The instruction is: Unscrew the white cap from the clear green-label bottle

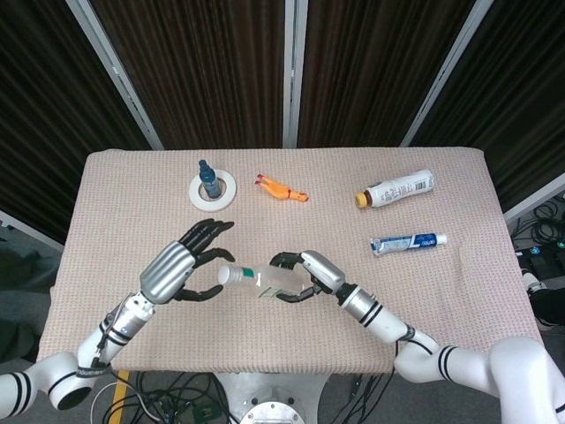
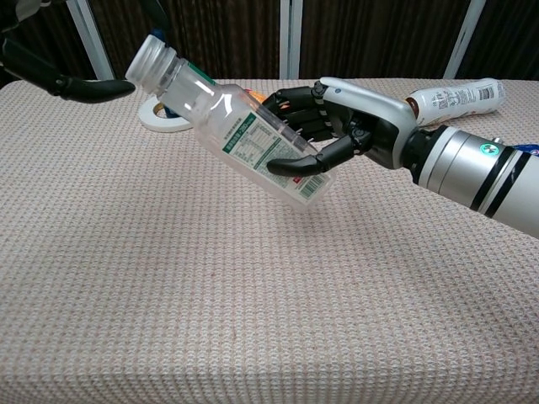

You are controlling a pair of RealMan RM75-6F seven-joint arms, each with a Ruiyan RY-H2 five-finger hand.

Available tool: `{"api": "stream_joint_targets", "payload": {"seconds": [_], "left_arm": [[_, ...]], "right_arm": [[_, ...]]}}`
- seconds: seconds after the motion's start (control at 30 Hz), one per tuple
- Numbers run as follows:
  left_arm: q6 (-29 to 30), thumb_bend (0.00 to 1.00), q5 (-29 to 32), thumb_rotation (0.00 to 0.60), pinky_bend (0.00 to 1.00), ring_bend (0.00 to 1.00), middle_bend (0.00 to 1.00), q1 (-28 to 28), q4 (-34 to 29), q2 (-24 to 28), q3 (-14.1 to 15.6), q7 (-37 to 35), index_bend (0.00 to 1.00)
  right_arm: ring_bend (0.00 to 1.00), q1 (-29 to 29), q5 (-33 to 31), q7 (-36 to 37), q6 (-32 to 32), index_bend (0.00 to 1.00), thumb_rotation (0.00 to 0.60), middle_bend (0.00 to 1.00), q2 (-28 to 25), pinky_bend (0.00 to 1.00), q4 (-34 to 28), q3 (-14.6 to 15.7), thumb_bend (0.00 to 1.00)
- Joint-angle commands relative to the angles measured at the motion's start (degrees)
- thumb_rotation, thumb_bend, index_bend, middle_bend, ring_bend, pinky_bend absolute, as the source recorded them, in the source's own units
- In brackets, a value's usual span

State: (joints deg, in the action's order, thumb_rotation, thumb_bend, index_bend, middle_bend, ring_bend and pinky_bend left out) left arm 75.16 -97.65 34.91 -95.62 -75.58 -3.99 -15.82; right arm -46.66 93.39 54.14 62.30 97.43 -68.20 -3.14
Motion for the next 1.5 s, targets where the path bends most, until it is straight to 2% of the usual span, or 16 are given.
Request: {"api": "stream_joint_targets", "payload": {"seconds": [0.03,0.6,1.0,1.5], "left_arm": [[-0.35,0.27,-0.06,0.600,0.00,0.00,0.00,0.07,-0.22,0.36,0.19,0.17,0.35],[-1.47,0.29,0.07,0.600,0.00,0.00,0.01,0.43,-0.83,0.86,0.57,-0.24,0.40],[-1.37,0.35,0.05,0.600,0.00,0.00,0.04,0.61,-0.40,0.21,0.51,-1.62,0.46],[0.65,0.36,0.17,0.600,0.00,0.00,0.05,-0.47,0.47,0.36,0.45,-2.54,0.48]], "right_arm": [[0.46,0.07,-0.05,-0.19,0.03,0.59,0.600,0.47,-0.07,0.58,0.00,0.17,0.41],[0.46,0.43,-0.03,-0.26,0.65,0.59,0.600,0.47,-0.27,0.58,-0.11,0.75,0.41],[0.46,0.42,-0.21,-0.27,0.90,0.59,0.600,0.47,0.09,0.58,0.12,0.59,0.41],[0.46,0.90,-0.10,-1.10,1.43,0.59,0.600,0.47,-0.40,0.58,0.26,1.00,0.41]]}}
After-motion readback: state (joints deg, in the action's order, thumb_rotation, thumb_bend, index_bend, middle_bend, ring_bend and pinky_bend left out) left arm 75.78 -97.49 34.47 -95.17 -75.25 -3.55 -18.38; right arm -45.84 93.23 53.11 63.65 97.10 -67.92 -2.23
